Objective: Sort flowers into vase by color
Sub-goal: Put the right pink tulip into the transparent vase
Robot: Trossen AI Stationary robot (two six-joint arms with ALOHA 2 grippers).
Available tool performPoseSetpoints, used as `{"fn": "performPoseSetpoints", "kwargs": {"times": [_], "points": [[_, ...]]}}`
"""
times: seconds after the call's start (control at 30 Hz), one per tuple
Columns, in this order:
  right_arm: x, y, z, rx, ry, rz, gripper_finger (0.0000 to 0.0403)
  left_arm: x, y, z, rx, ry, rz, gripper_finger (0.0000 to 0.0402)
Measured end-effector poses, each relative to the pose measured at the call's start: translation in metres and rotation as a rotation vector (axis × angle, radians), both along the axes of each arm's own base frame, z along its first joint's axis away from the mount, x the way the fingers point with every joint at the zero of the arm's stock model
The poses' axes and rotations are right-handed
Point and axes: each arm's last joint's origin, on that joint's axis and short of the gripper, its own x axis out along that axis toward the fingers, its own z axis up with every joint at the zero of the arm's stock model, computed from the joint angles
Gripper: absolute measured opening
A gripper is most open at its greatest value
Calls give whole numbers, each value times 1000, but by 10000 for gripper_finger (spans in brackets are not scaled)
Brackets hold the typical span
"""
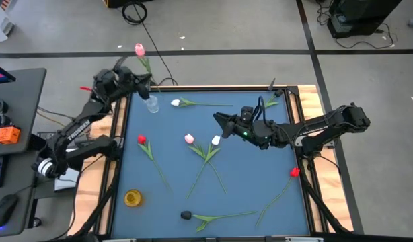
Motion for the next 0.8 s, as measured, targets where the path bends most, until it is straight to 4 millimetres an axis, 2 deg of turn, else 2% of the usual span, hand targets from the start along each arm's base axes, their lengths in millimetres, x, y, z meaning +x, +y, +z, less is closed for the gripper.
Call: {"fn": "performPoseSetpoints", "kwargs": {"times": [0.07,0.13,0.2,0.33,0.43,0.6,0.8], "points": [[0,-2,-1,6,2,-5,139,-4,0,23,74,61,7,0],[1,-4,-2,7,16,4,139,-7,3,32,75,94,10,0],[1,-8,-3,-8,37,37,139,-11,7,29,28,74,-8,0],[3,-14,-3,-15,46,114,137,-22,13,-2,-111,42,-52,0],[3,-16,-4,-18,51,121,134,-37,11,-13,-131,29,-58,0],[3,-15,-5,-14,62,133,132,-49,5,-8,-72,10,-42,0],[3,-15,-7,-10,86,147,132,-46,2,-4,-27,-5,-125,0]]}}
